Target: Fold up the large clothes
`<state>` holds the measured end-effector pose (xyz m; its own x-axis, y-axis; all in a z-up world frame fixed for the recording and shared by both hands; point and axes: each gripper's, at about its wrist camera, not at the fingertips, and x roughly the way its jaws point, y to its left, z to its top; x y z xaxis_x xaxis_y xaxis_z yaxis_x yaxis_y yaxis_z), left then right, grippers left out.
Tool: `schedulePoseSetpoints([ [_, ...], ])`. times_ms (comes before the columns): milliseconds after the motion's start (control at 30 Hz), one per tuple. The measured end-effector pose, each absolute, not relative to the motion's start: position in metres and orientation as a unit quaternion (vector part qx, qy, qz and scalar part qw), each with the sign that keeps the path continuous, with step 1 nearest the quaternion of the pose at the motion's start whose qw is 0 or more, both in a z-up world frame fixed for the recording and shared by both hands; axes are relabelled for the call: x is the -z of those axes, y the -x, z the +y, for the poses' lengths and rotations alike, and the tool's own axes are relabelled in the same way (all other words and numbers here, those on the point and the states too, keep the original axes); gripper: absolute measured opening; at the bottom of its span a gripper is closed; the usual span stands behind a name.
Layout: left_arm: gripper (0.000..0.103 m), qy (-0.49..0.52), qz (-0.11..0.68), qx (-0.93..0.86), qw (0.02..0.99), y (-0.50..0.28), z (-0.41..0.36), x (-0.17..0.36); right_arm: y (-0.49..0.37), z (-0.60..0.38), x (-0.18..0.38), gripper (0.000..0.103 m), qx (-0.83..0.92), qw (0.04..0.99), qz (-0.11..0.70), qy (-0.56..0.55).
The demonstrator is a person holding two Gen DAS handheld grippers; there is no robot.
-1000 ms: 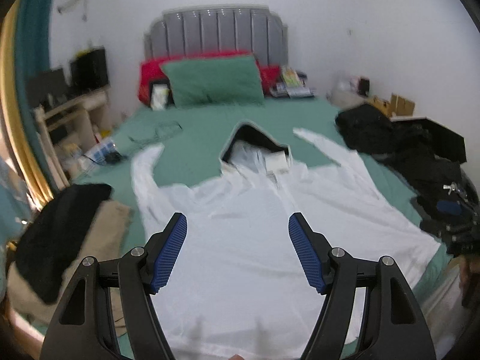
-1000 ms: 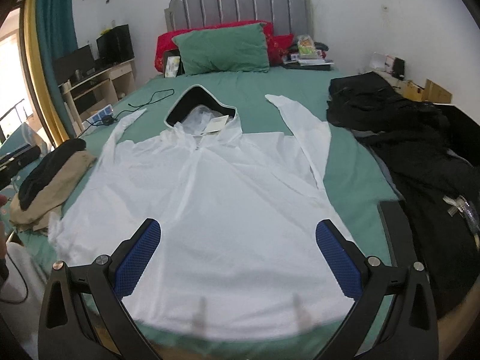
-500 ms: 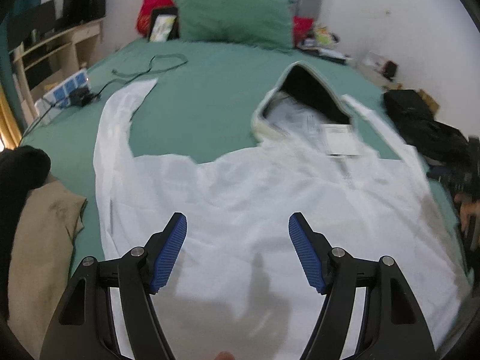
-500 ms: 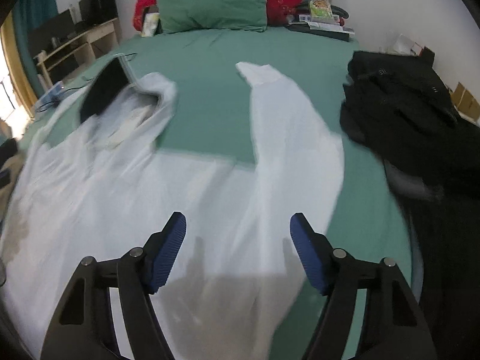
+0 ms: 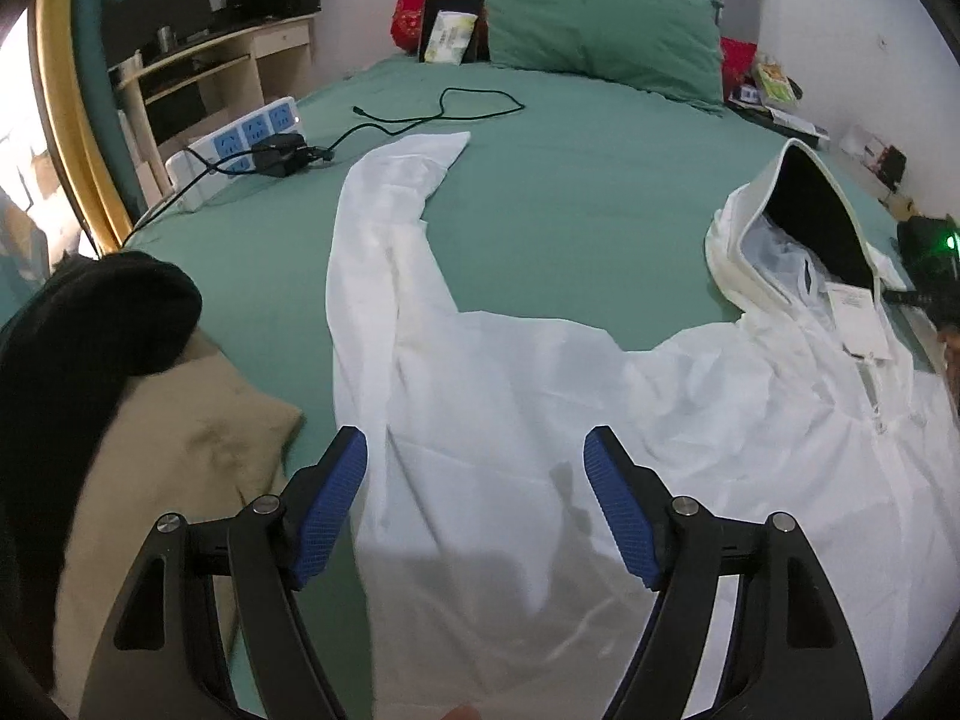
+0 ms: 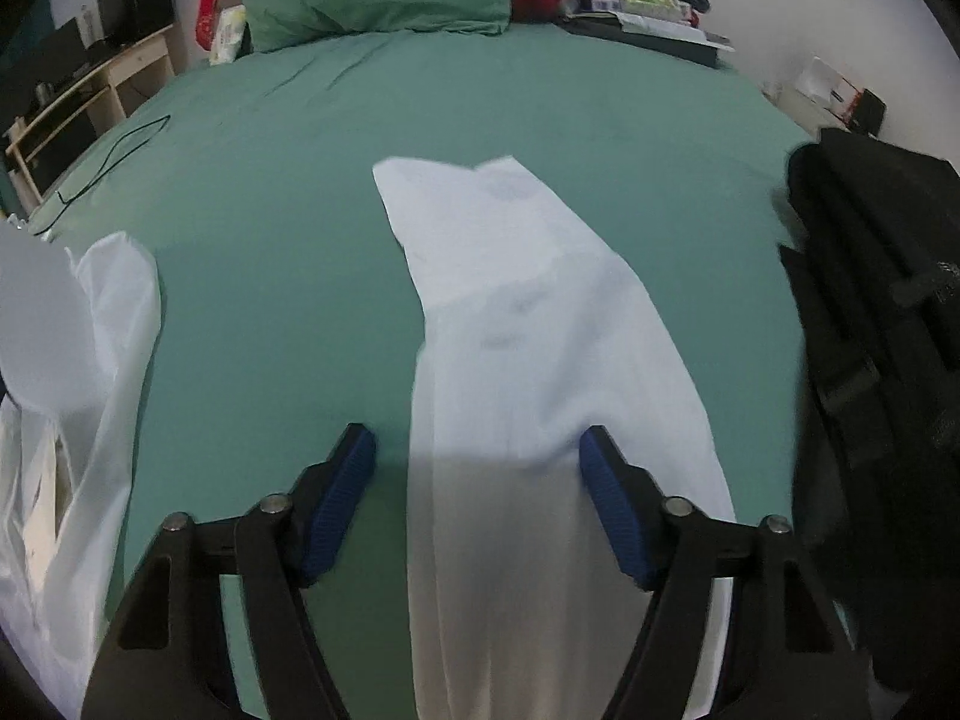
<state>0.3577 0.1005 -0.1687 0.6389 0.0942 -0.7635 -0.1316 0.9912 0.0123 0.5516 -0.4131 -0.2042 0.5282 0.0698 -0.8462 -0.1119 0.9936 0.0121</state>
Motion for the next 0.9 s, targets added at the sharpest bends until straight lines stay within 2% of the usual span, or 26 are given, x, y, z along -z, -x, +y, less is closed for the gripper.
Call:
schedulePoseSetpoints([
  [33, 0.078, 0.011, 0.416, -0.071, 0.906, -0.358, 0.102, 0.166, -0.553, -0.412, 0.202, 0.007, -0.060, 0.875, 0.481, 0.028],
  [67, 0.078, 0.004, 0.408, -0.077, 0.910, -0.357, 0.103, 0.161, -0.555, -0.409, 0.199, 0.002, -0.069, 0.874, 0.480, 0.039],
  [200, 0.078, 0.002, 0.380, -0.079, 0.922, -0.353, 0.104, 0.137, -0.517, -0.382, 0.161, 0.002, -0.093, 0.889, 0.441, 0.086],
  [433, 0.078, -0.014, 0.351, -0.077, 0.933, -0.342, 0.107, 0.113, -0.398, -0.331, 0.088, 0.002, -0.190, 0.895, 0.400, 0.055],
  [533, 0.078, 0.007, 0.341, -0.065, 0.938, -0.333, 0.108, 0.100, -0.351, -0.301, 0.103, 0.002, -0.234, 0.862, 0.448, 0.044],
  [667, 0.078, 0.114, 0.369, -0.006, 0.923, -0.327, 0.118, 0.098, -0.293, -0.272, 0.158, 0.003, -0.256, 0.788, 0.556, 0.066],
  [733, 0.078, 0.126, 0.372, 0.011, 0.920, -0.322, 0.119, 0.099, -0.267, -0.260, 0.182, 0.013, -0.228, 0.765, 0.593, 0.106],
  [800, 0.078, 0.130, 0.365, 0.019, 0.922, -0.318, 0.120, 0.099, -0.255, -0.259, 0.186, 0.050, -0.213, 0.769, 0.594, 0.100],
  [867, 0.078, 0.138, 0.373, 0.023, 0.917, -0.318, 0.121, 0.102, -0.255, -0.259, 0.174, 0.063, -0.201, 0.786, 0.580, 0.074],
  [900, 0.078, 0.145, 0.378, 0.025, 0.914, -0.318, 0.123, 0.105, -0.257, -0.258, 0.166, 0.064, -0.187, 0.802, 0.564, 0.066],
])
